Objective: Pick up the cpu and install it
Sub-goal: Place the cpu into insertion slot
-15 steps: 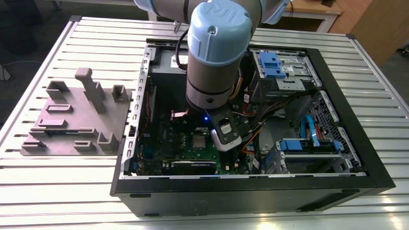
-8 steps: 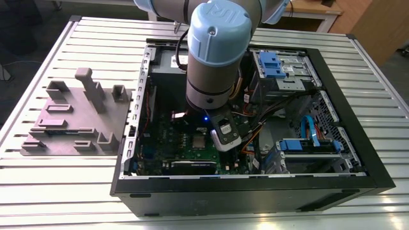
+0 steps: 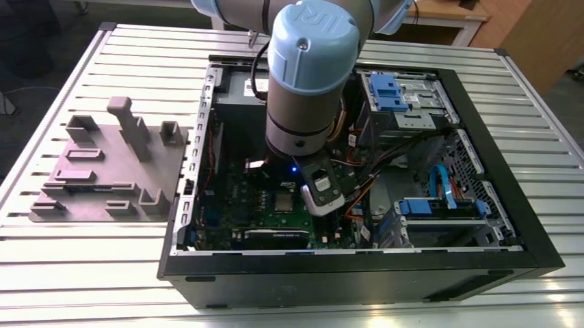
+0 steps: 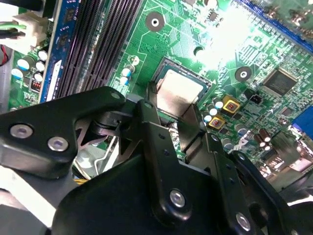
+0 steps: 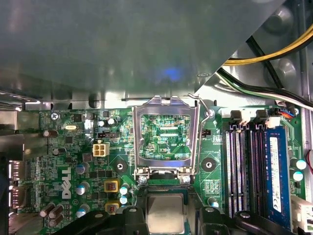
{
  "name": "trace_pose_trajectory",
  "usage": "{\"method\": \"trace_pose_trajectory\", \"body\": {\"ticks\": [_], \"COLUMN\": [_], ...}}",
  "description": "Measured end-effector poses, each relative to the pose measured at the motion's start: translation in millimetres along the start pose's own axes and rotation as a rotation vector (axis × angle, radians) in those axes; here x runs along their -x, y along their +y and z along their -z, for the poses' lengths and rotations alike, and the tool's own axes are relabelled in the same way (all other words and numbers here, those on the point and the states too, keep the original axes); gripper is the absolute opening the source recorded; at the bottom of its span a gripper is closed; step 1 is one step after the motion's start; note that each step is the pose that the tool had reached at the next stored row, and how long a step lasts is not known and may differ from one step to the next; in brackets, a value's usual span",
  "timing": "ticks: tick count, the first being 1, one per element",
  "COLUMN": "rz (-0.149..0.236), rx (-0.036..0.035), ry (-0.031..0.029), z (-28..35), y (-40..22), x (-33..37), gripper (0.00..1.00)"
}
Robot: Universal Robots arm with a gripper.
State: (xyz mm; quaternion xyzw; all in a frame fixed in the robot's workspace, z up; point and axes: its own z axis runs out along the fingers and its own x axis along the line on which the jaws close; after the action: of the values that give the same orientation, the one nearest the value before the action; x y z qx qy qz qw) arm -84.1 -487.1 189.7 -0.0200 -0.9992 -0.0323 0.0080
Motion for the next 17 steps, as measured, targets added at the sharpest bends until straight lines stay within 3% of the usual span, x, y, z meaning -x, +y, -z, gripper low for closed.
{"method": "trace_pose_trajectory", "body": {"ticks": [3,4,9,17], "rz": [0.0,0.0,0.0,-0.001], "rx": [0.0005,0.0004,0.0001,0.0004], "ry": [-0.0004,-0.0002,0.0002,0.0108], "z": [-0.3,-0.2,0.3,4.8], "y": [0.1,0.1,0.1,0.4], "x": [0.2,0.2,0.1,2.9], "gripper": [0.43,0.49,0.49,0.49]}}
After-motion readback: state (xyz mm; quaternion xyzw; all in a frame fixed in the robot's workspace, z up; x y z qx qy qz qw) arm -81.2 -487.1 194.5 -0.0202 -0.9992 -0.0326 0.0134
